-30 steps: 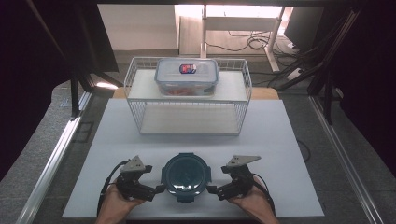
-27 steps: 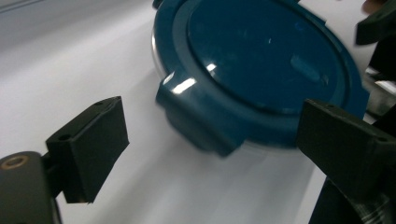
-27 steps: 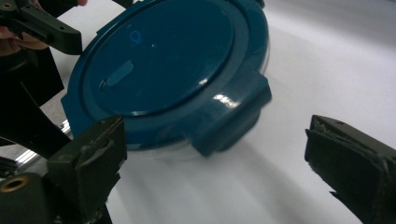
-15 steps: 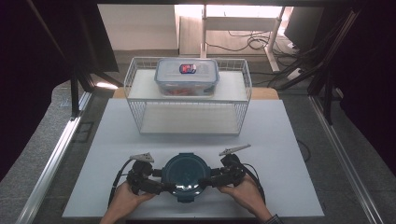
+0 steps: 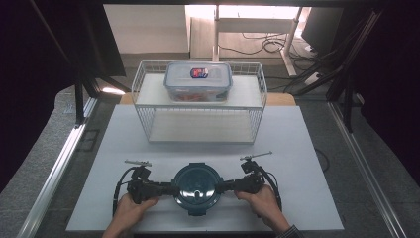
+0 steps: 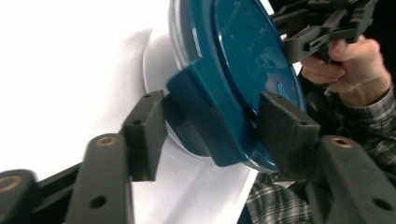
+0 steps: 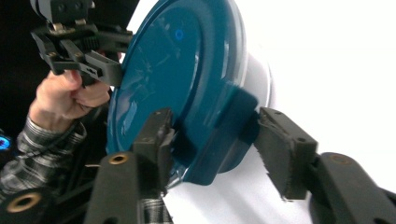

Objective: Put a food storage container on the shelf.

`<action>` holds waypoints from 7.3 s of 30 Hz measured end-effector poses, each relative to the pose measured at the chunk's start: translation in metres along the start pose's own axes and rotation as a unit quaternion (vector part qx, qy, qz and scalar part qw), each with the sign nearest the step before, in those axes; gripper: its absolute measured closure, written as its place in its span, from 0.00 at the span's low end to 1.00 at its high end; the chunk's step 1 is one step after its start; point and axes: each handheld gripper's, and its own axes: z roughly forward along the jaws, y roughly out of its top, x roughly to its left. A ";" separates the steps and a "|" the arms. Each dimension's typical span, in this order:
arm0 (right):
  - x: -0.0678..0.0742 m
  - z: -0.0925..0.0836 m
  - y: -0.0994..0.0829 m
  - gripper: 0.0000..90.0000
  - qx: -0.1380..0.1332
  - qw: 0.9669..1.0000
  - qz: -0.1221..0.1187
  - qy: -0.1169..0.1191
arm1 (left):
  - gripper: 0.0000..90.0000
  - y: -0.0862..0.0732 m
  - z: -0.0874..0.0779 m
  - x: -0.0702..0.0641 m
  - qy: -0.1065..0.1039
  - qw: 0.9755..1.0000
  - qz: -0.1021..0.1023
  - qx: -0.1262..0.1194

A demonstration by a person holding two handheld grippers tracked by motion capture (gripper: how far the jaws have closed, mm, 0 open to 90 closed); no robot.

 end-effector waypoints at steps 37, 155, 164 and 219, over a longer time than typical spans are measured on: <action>0.045 -0.042 0.001 0.65 -0.105 0.986 -0.125 -0.031 | 0.65 0.021 -0.024 -0.044 0.016 0.993 0.079 -0.085; 0.108 -0.120 0.271 0.65 -0.250 0.950 -0.146 -0.120 | 0.65 0.303 -0.099 -0.081 0.105 0.967 0.108 -0.205; 0.117 -0.117 0.268 0.67 -0.271 0.930 -0.181 -0.172 | 0.65 0.300 -0.096 -0.090 0.137 0.961 0.129 -0.204; 0.122 -0.115 0.208 0.74 -0.235 0.926 -0.251 -0.159 | 0.40 0.250 -0.104 -0.108 0.145 0.944 0.203 -0.217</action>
